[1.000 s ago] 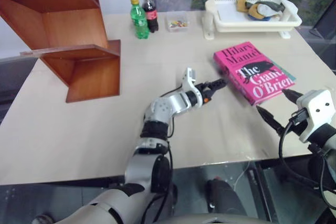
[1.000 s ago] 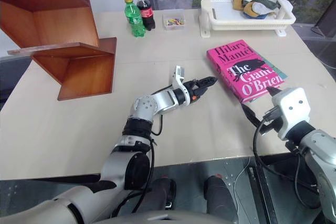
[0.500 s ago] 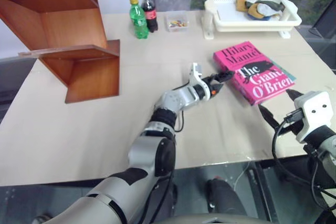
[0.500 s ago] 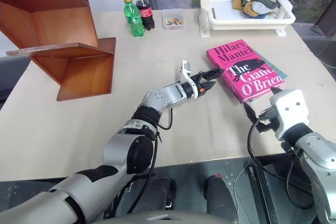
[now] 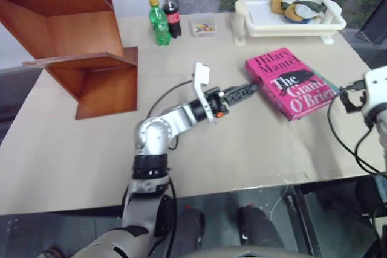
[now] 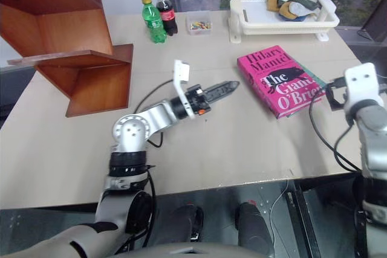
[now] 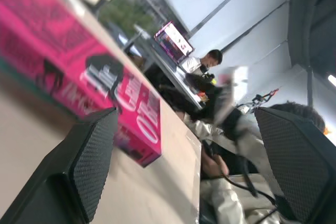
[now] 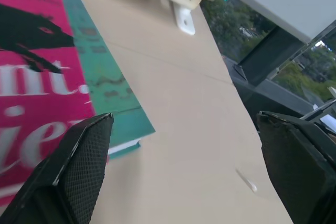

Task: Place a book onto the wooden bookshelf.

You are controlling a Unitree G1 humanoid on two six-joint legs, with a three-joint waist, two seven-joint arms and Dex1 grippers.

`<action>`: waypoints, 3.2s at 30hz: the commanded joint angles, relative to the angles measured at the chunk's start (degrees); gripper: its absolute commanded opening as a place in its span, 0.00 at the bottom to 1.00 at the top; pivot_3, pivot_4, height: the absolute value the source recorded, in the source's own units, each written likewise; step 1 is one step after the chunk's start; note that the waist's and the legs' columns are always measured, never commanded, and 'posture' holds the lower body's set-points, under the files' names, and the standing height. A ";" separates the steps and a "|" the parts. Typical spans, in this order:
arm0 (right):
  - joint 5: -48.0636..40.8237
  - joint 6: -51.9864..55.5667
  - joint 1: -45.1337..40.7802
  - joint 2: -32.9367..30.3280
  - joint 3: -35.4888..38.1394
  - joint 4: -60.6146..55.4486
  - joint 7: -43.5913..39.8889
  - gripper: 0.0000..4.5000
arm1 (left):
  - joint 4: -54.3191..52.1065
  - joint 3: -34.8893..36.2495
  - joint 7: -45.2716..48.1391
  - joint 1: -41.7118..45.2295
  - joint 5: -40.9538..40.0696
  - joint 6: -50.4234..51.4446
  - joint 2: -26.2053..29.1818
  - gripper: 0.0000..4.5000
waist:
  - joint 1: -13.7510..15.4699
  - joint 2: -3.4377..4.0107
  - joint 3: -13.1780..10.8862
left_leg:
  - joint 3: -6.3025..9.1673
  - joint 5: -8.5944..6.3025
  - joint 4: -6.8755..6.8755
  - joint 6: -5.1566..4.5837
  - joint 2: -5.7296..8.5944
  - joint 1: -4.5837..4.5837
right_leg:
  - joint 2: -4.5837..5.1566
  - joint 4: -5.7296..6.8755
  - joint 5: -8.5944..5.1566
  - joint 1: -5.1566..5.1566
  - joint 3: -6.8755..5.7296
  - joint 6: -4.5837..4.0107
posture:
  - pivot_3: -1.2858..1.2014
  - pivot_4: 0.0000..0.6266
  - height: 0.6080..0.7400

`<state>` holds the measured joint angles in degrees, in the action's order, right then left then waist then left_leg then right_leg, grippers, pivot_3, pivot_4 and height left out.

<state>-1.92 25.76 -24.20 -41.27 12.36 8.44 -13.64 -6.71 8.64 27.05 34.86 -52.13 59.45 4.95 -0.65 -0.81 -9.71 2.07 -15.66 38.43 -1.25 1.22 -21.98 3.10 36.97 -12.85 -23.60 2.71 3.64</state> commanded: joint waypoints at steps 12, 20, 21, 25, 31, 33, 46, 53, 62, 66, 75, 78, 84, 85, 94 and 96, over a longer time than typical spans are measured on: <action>3.64 -16.56 -14.80 -3.32 -3.13 25.65 -6.71 1.00 | -12.66 -0.87 -2.32 -7.84 -2.99 -0.83 4.46 0.99 | -0.23 0.00 0.00 | 0.00 0.00 -0.06 0.01 -0.06 -0.04 | -0.01 -0.10 0.00 -0.07 -0.02 0.00 | 0.52 0.24 1.00; 9.34 -23.07 -28.33 -3.64 -7.37 47.86 -3.15 1.00 | -13.73 -1.17 -3.10 -8.29 -3.05 -1.59 5.21 0.99 | -0.35 0.00 0.00 | -0.04 0.00 -0.07 0.01 -0.05 -0.05 | -0.01 -0.12 0.00 -0.08 0.00 -0.01 | 0.52 0.24 1.00; 9.82 -23.26 -29.74 -3.65 -7.80 50.08 -2.84 1.00 | -14.05 -1.11 -3.31 -8.41 -3.19 -1.64 5.31 0.99 | -0.34 0.00 -0.01 | -0.04 0.01 -0.09 0.01 -0.04 -0.05 | -0.01 -0.14 0.00 -0.08 0.00 -0.01 | 0.52 0.24 1.00; 11.25 -24.23 -34.24 -3.64 -9.30 57.89 -3.05 1.00 | -16.29 -1.30 -3.54 -9.20 -3.58 -2.03 6.30 0.99 | -0.38 0.00 -0.01 | -0.04 0.00 -0.10 0.02 -0.05 -0.08 | 0.00 -0.18 0.00 -0.08 0.01 -0.01 | 0.52 0.24 1.00; 12.14 -24.09 -36.13 -3.93 -10.28 62.84 -4.28 1.00 | -22.53 -2.52 2.14 -11.84 -2.84 -4.22 12.50 0.99 | -0.46 0.00 -0.01 | -0.01 0.00 -0.11 0.02 -0.07 -0.10 | 0.02 -0.20 0.00 -0.08 -0.01 -0.01 | 0.52 0.24 1.00; 12.24 -24.56 -36.33 -4.09 -10.24 63.76 -4.51 1.00 | -24.67 -4.31 5.54 -12.64 -0.41 -6.48 16.48 0.99 | -0.54 0.01 -0.01 | -0.03 0.00 -0.12 0.02 -0.07 -0.09 | 0.02 -0.20 0.00 -0.08 0.01 -0.02 | 0.52 0.24 1.00; 12.87 -27.75 -35.52 -3.37 -10.51 65.35 -6.98 1.00 | -25.53 -7.28 22.82 -16.36 7.99 -26.64 23.63 0.99 | -1.51 0.02 -0.02 | -0.05 0.00 -0.12 0.01 -0.11 -0.08 | 0.03 -0.20 0.00 -0.08 0.02 -0.02 | 0.52 0.24 1.00; 11.72 -28.57 -34.66 -3.11 -9.42 66.22 -9.57 1.00 | -23.98 -6.57 25.22 -16.84 8.03 -29.29 24.19 0.99 | -1.69 0.02 -0.02 | -0.06 -0.02 -0.11 -0.02 -0.17 -0.07 | 0.01 -0.19 0.00 -0.07 0.03 -0.02 | 0.52 0.24 1.00; 9.44 -29.30 -34.10 -2.43 -8.16 65.48 -14.00 1.00 | -22.82 -6.26 25.82 -16.37 7.91 -30.34 24.78 0.99 | -1.79 0.02 -0.02 | -0.08 -0.12 -0.11 -0.19 -0.26 -0.06 | -0.02 -0.17 0.00 -0.08 0.03 -0.01 | 0.52 0.24 1.00; 8.55 -29.46 -33.47 -2.14 -8.15 64.89 -16.42 1.00 | -22.02 -6.00 26.33 -15.91 7.95 -30.65 25.32 0.99 | -1.80 0.02 -0.02 | -0.08 -0.12 -0.11 -0.20 -0.27 -0.05 | -0.02 -0.18 0.00 -0.08 0.03 -0.01 | 0.52 0.24 1.00; 5.71 -29.54 -30.47 -1.08 -7.61 61.73 -20.63 1.00 | -20.51 -5.54 25.59 -15.50 8.20 -30.83 25.93 0.99 | -1.83 0.02 -0.02 | -0.10 -0.12 -0.11 -0.20 -0.32 -0.02 | -0.05 -0.15 0.01 -0.06 0.04 -0.01 | 0.52 0.24 1.00; 4.66 -29.74 -29.09 -1.17 -7.02 59.48 -21.27 1.00 | -19.29 -5.23 24.41 -15.11 7.84 -30.19 25.63 0.99 | -1.85 0.02 -0.02 | -0.10 -0.13 -0.10 -0.21 -0.33 0.00 | -0.06 -0.14 0.01 -0.06 0.04 -0.01 | 0.52 0.24 1.00; 3.19 -27.22 -15.10 -3.87 -5.27 36.77 -20.75 1.00 | -12.81 -6.48 20.06 -13.88 10.02 -27.02 24.99 0.99 | -1.58 0.02 -0.02 | -0.05 -0.15 -0.10 -0.24 -0.33 -0.01 | -0.06 -0.13 0.01 -0.05 -0.01 -0.01 | 0.52 0.24 1.00; 2.71 -25.35 -10.50 -4.45 -4.07 29.29 -20.13 1.00 | -11.16 -6.58 18.64 -13.05 9.89 -25.73 24.17 0.99 | -1.25 0.05 0.00 | -0.02 -0.15 -0.09 -0.25 -0.33 -0.02 | -0.06 -0.12 0.00 -0.05 -0.04 -0.01 | 0.52 0.24 1.00; -10.14 0.29 23.35 1.05 11.58 -34.88 -16.83 1.00 | 8.20 -5.17 11.69 -1.24 6.77 -13.97 14.63 0.99 | 0.11 0.29 0.01 | 0.19 -0.19 0.05 -0.32 -0.29 -0.20 | -0.03 -0.08 0.05 -0.08 -0.21 0.10 | 0.52 0.24 1.00; -12.90 4.36 27.66 2.64 12.63 -43.84 -16.54 1.00 | 14.21 -4.91 11.13 2.32 7.23 -12.45 12.39 0.99 | 0.03 0.27 0.00 | 0.21 -0.19 0.11 -0.32 -0.27 -0.12 | -0.05 -0.03 0.05 -0.01 -0.23 0.10 | 0.52 0.24 1.00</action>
<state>-12.14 26.94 1.89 -39.09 22.47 -27.73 -30.84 4.59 2.34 38.59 34.99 -44.11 45.89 18.03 -0.62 -0.54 -9.71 2.27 -15.85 38.55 -1.58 0.95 -22.08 3.05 36.95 -12.80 -23.58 2.49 3.75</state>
